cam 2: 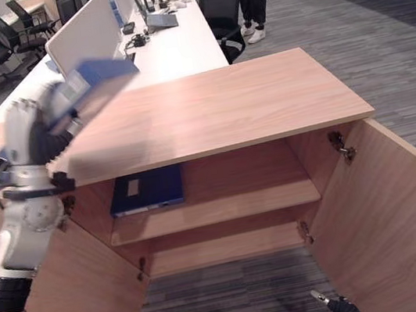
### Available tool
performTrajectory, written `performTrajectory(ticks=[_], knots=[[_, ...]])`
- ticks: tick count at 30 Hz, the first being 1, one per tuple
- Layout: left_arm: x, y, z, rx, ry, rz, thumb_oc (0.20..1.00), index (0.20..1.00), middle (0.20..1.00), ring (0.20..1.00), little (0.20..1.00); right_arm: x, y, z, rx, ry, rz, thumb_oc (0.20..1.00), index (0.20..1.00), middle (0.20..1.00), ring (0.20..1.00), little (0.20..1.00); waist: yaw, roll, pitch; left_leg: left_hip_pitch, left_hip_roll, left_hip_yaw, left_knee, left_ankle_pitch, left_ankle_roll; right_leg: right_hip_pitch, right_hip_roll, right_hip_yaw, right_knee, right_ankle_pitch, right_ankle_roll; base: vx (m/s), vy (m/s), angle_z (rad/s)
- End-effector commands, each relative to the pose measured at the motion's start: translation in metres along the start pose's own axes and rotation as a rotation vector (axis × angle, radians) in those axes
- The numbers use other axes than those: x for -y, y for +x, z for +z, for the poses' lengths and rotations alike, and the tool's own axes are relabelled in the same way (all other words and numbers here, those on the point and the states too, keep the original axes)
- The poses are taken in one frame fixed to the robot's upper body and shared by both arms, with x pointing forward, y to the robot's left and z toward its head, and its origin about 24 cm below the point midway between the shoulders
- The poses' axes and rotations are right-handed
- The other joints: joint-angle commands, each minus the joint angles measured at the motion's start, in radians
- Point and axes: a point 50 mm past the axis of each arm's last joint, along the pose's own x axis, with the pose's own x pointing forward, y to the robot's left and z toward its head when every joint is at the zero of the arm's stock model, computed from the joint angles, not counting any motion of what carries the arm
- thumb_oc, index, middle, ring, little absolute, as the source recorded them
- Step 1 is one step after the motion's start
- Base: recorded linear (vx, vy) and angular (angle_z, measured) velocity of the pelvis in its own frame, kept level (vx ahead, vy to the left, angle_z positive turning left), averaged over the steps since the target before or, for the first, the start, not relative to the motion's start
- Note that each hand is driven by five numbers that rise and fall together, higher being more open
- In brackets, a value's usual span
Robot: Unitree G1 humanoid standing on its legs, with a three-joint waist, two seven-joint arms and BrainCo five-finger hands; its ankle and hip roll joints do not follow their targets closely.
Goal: Put the empty folder in the office cabinet
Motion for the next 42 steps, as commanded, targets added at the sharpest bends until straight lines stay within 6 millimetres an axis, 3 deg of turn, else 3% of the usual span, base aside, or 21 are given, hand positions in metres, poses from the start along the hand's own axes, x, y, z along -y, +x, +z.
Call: performTrajectory(ticks=[1,2,4,8,14,18,24,25,27,32,35,36,37,38,39,42], knots=[[-0.042,0.04,0.021,0.126,-0.153,0.222,0.2,0.2,0.2,0.2,0.2,-0.023,0.003,0.027,0.076,0.039,0.073,1.0,1.0,1.0,1.0,1.0,0.014,-0.019,0.031,0.042,0.038,0.006,0.013,-0.093,-0.06,0.078,-0.099,-0.019,0.008,-0.128,0.122,-0.02,-0.02,0.06],[-0.043,0.04,0.021,0.124,-0.154,0.222,0.2,0.2,0.2,0.2,0.2,-0.023,0.003,0.027,0.076,0.037,0.073,1.0,1.0,1.0,1.0,1.0,0.012,-0.018,0.031,0.042,0.038,0.005,0.013,-0.093,-0.06,0.078,-0.099,-0.02,0.008,-0.128,0.121,-0.01,-0.021,0.07],[-0.059,0.041,0.029,0.155,-0.364,0.263,0.2,0.2,0.2,0.2,0.2,-0.026,0.003,0.032,0.093,0.017,0.101,1.0,1.0,1.0,1.0,1.0,0.019,-0.01,0.028,0.038,0.034,0.001,0.013,-0.087,-0.058,0.079,-0.101,-0.024,0.008,-0.127,0.12,-0.02,-0.019,0.07],[-0.067,0.03,0.035,0.168,-0.816,0.17,0.2,0.2,0.2,0.2,0.2,-0.026,0.003,0.039,0.102,-0.029,0.125,1.0,1.0,1.0,1.0,1.0,0.039,0.0,0.033,0.028,0.028,-0.013,0.013,-0.07,-0.055,0.084,-0.105,-0.038,0.008,-0.117,0.114,-0.05,-0.023,0.13],[-0.065,0.016,0.029,0.116,-1.023,0.122,0.2,0.2,0.2,0.2,0.2,-0.03,0.003,0.038,0.088,-0.066,0.142,1.0,1.0,1.0,1.0,1.0,0.053,0.005,0.032,0.032,0.027,-0.02,0.013,-0.08,-0.054,0.093,-0.104,-0.046,0.008,-0.126,0.112,0.0,-0.006,0.07],[-0.061,-0.004,0.022,0.052,-1.162,0.121,0.2,0.2,0.2,0.2,0.2,-0.034,0.003,0.036,0.077,-0.091,0.157,1.0,1.0,1.0,1.0,1.0,0.065,0.003,0.035,0.027,0.027,-0.025,0.013,-0.078,-0.052,0.093,-0.105,-0.052,0.008,-0.125,0.11,-0.02,-0.001,0.0],[-0.043,-0.037,0.014,-0.1,-1.289,0.075,0.2,0.2,0.2,0.2,0.2,-0.038,0.003,0.035,0.067,-0.123,0.169,1.0,1.0,1.0,1.0,1.0,0.08,-0.002,0.042,0.027,0.027,-0.027,0.013,-0.08,-0.048,0.096,-0.104,-0.055,0.008,-0.127,0.107,0.0,0.0,0.03],[-0.032,-0.05,0.012,-0.183,-1.324,0.021,0.2,0.2,0.2,0.2,0.2,-0.039,0.003,0.038,0.074,-0.127,0.175,1.0,1.0,1.0,1.0,1.0,0.085,-0.004,0.046,0.027,0.028,-0.029,0.013,-0.079,-0.046,0.098,-0.103,-0.057,0.008,-0.128,0.106,0.0,0.0,0.0],[-0.028,-0.054,0.012,-0.205,-1.326,-0.004,0.2,0.2,0.2,0.2,0.2,-0.04,0.003,0.04,0.084,-0.13,0.181,1.0,1.0,1.0,1.0,1.0,0.087,-0.004,0.045,0.027,0.027,-0.029,0.013,-0.079,-0.046,0.099,-0.103,-0.058,0.008,-0.128,0.106,0.0,0.0,0.0],[-0.011,-0.072,0.011,-0.309,-1.332,-0.107,0.2,0.2,0.2,0.2,0.2,-0.055,-0.001,0.068,0.194,-0.154,0.251,1.0,1.0,1.0,1.0,1.0,0.095,-0.01,0.051,0.024,0.027,-0.031,0.013,-0.077,-0.044,0.097,-0.104,-0.06,0.008,-0.125,0.106,-0.01,0.01,0.05],[0.003,-0.085,0.012,-0.386,-1.356,-0.169,0.2,0.2,0.2,0.2,0.2,-0.076,-0.016,0.11,0.395,-0.186,0.368,1.0,1.0,1.0,1.0,1.0,0.096,-0.02,0.056,0.021,0.027,-0.026,0.013,-0.075,-0.042,0.092,-0.105,-0.057,0.008,-0.121,0.107,0.0,0.0,0.0],[0.003,-0.085,0.012,-0.387,-1.356,-0.169,0.2,0.2,0.2,0.2,0.2,-0.076,-0.016,0.11,0.393,-0.187,0.368,1.0,1.0,1.0,1.0,1.0,0.096,-0.019,0.055,0.022,0.027,-0.026,0.013,-0.076,-0.042,0.092,-0.105,-0.057,0.008,-0.121,0.107,-0.01,0.019,-0.03],[0.007,-0.092,0.012,-0.415,-1.351,-0.2,0.2,0.2,0.2,0.2,0.2,-0.093,-0.043,0.142,0.586,-0.201,0.498,1.0,1.0,1.0,1.0,1.0,0.093,-0.024,0.056,0.022,0.028,-0.018,0.013,-0.077,-0.042,0.089,-0.106,-0.054,0.008,-0.119,0.107,0.0,0.022,-0.03],[0.009,-0.094,0.012,-0.426,-1.35,-0.209,0.2,0.2,0.2,0.2,0.2,-0.098,-0.055,0.154,0.66,-0.211,0.544,1.0,1.0,1.0,1.0,1.0,0.091,-0.027,0.056,0.023,0.029,-0.017,0.013,-0.078,-0.041,0.088,-0.107,-0.053,0.008,-0.119,0.107,0.0,0.022,-0.04],[0.009,-0.094,0.012,-0.427,-1.351,-0.209,0.2,0.2,0.2,0.2,0.2,-0.097,-0.056,0.153,0.659,-0.212,0.543,1.0,1.0,1.0,1.0,1.0,0.091,-0.026,0.055,0.023,0.029,-0.016,0.013,-0.078,-0.041,0.088,-0.107,-0.052,0.008,-0.119,0.107,0.01,0.006,-0.05],[0.014,-0.097,0.013,-0.443,-1.35,-0.23,0.2,0.2,0.2,0.2,0.2,-0.111,-0.086,0.178,0.814,-0.232,0.658,1.0,1.0,1.0,1.0,1.0,0.085,-0.03,0.055,0.027,0.03,-0.008,0.013,-0.081,-0.039,0.087,-0.108,-0.047,0.008,-0.117,0.107,0.0,0.012,-0.1]])
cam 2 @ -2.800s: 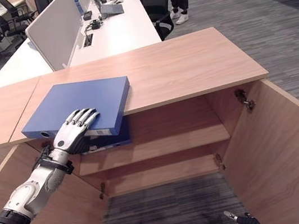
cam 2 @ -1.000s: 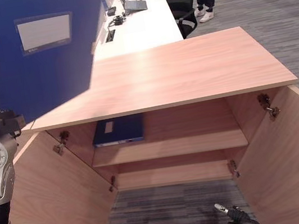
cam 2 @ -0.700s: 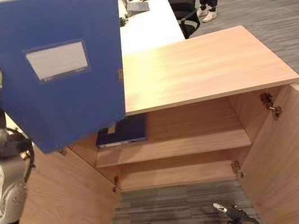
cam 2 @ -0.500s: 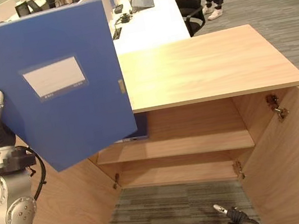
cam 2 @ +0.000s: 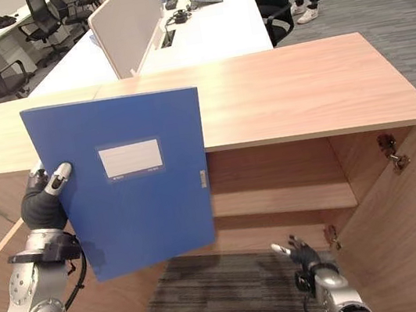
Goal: Put the empty folder in the office cabinet
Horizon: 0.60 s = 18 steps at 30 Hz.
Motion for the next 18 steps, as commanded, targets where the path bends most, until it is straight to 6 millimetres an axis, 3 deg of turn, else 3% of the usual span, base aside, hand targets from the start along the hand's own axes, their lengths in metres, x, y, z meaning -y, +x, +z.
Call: performTrajectory(ticks=[1,5,9,18], knots=[[0.008,0.013,0.017,0.109,0.027,-0.069,0.2,0.2,0.2,0.2,0.2,-0.012,0.017,0.041,0.146,-0.009,0.098,1.0,1.0,1.0,1.0,1.0,-0.001,-0.064,0.013,0.025,0.032,0.035,0.004,-0.088,-0.041,0.067,-0.107,0.003,0.007,-0.102,0.111,0.0,0.016,-0.06],[0.015,0.016,0.011,0.087,0.011,-0.101,0.2,0.2,0.2,0.2,0.2,-0.036,0.013,0.078,0.272,-0.078,0.272,1.0,1.0,1.0,1.0,1.0,-0.008,-0.07,0.01,0.028,0.034,0.041,0.004,-0.089,-0.042,0.067,-0.109,0.008,0.007,-0.103,0.111,0.0,0.009,-0.04],[0.025,0.019,0.005,0.069,0.022,-0.164,0.2,0.2,0.2,0.2,0.2,-0.054,0.005,0.102,0.362,-0.076,0.409,1.0,1.0,1.0,1.0,1.0,-0.016,-0.072,0.009,0.027,0.033,0.044,0.004,-0.09,-0.041,0.063,-0.113,0.009,0.007,-0.102,0.112,0.0,0.0,0.0],[0.037,0.03,-0.006,0.046,0.024,-0.223,0.2,0.2,0.2,0.2,0.2,-0.089,0.005,0.119,0.421,-0.021,0.572,1.0,1.0,1.0,1.0,1.0,-0.022,-0.08,0.006,0.021,0.033,0.039,0.004,-0.091,-0.042,0.062,-0.116,0.016,0.007,-0.104,0.112,0.0,0.0,0.0]])
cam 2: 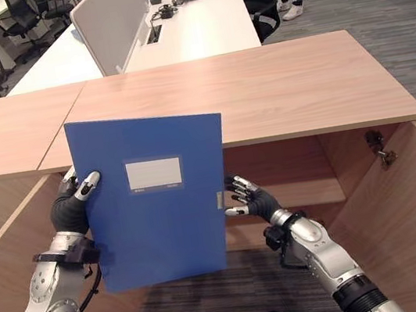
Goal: Put the empty folder in the office cabinet
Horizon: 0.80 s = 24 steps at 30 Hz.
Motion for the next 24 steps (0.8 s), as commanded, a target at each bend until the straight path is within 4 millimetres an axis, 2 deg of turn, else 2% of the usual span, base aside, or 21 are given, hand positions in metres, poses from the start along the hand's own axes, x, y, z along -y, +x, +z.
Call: performTrajectory(ticks=[1,11,24], knots=[[0.027,0.025,0.017,0.12,0.018,-0.166,0.2,0.2,0.2,0.2,0.2,-0.037,0.027,0.048,0.221,0.023,0.21,1.0,1.0,1.0,1.0,1.0,-0.014,-0.061,-0.006,0.035,0.034,0.027,0.012,-0.088,-0.045,0.082,-0.116,0.0,0.007,-0.107,0.108,0.02,0.006,0.04],[0.038,0.028,0.012,0.108,-0.001,-0.22,0.2,0.2,0.2,0.2,0.2,-0.052,0.033,0.053,0.237,0.026,0.275,1.0,1.0,1.0,1.0,1.0,-0.017,-0.064,-0.007,0.037,0.034,0.025,0.012,-0.091,-0.042,0.085,-0.117,0.0,0.01,-0.112,0.107,0.0,0.001,0.01],[0.012,0.019,0.018,0.099,0.099,-0.147,0.2,0.2,0.2,0.2,0.2,-0.034,0.018,0.041,0.202,0.034,0.215,1.0,1.0,1.0,1.0,1.0,-0.014,-0.061,-0.015,0.037,0.035,0.021,0.012,-0.093,-0.042,0.089,-0.121,-0.004,0.01,-0.113,0.108,0.0,0.0,0.0]])
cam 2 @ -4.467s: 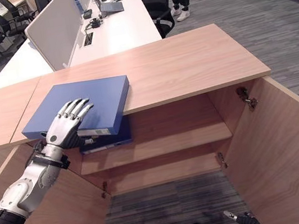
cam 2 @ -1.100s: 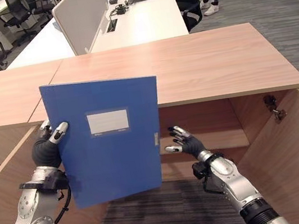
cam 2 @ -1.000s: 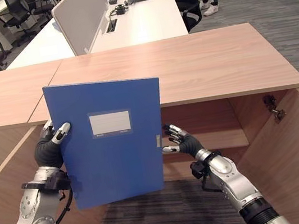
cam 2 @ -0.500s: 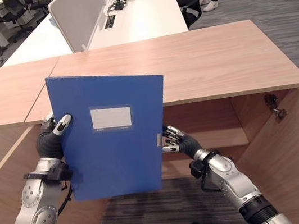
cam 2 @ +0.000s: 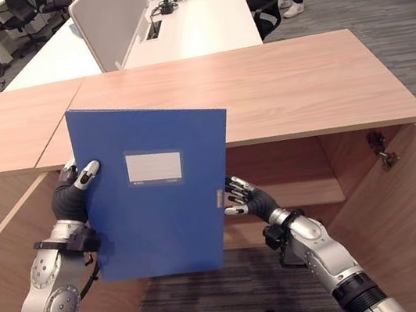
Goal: Put the empty folder in the office cabinet
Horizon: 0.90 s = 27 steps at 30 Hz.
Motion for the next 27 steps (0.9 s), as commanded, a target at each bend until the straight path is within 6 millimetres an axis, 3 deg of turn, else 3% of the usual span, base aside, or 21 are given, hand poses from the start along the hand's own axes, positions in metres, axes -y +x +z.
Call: performTrajectory(ticks=[1,6,11,18,27], knots=[[0.007,0.008,0.015,0.077,0.061,-0.091,0.2,0.2,0.2,0.2,0.2,-0.03,0.017,0.037,0.199,0.0,0.148,1.0,1.0,1.0,1.0,1.0,-0.012,-0.052,-0.022,0.041,0.035,0.027,0.013,-0.093,-0.043,0.083,-0.12,0.003,0.009,-0.112,0.11,0.0,0.0,0.0],[-0.01,-0.002,0.02,0.066,0.103,-0.029,0.2,0.2,0.2,0.2,0.2,-0.006,0.002,0.015,0.118,0.012,0.021,1.0,1.0,1.0,1.0,1.0,-0.009,-0.05,-0.026,0.044,0.034,0.025,0.013,-0.095,-0.042,0.09,-0.121,0.0,0.007,-0.112,0.11,0.0,0.0,0.0],[-0.019,-0.004,0.025,0.08,0.122,0.01,0.2,0.2,0.2,0.2,0.2,0.0,-0.003,0.011,0.106,0.019,-0.014,1.0,1.0,1.0,1.0,1.0,-0.005,-0.049,-0.028,0.045,0.034,0.024,0.013,-0.095,-0.043,0.09,-0.121,-0.002,0.007,-0.113,0.11,0.0,0.0,0.0],[-0.022,-0.004,0.028,0.089,0.139,0.019,0.2,0.2,0.2,0.2,0.2,-0.005,0.0,0.011,0.112,0.044,0.014,1.0,1.0,1.0,1.0,1.0,-0.004,-0.05,-0.028,0.045,0.035,0.031,0.013,-0.094,-0.043,0.087,-0.119,-0.002,0.007,-0.109,0.111,0.0,0.0,0.0],[-0.019,-0.001,0.027,0.102,0.147,0.011,0.2,0.2,0.2,0.2,0.2,-0.026,0.007,0.021,0.155,0.074,0.132,1.0,1.0,1.0,1.0,1.0,-0.008,-0.054,-0.023,0.048,0.038,0.04,0.013,-0.093,-0.044,0.087,-0.116,0.003,0.007,-0.109,0.11,0.0,0.0,0.0]])
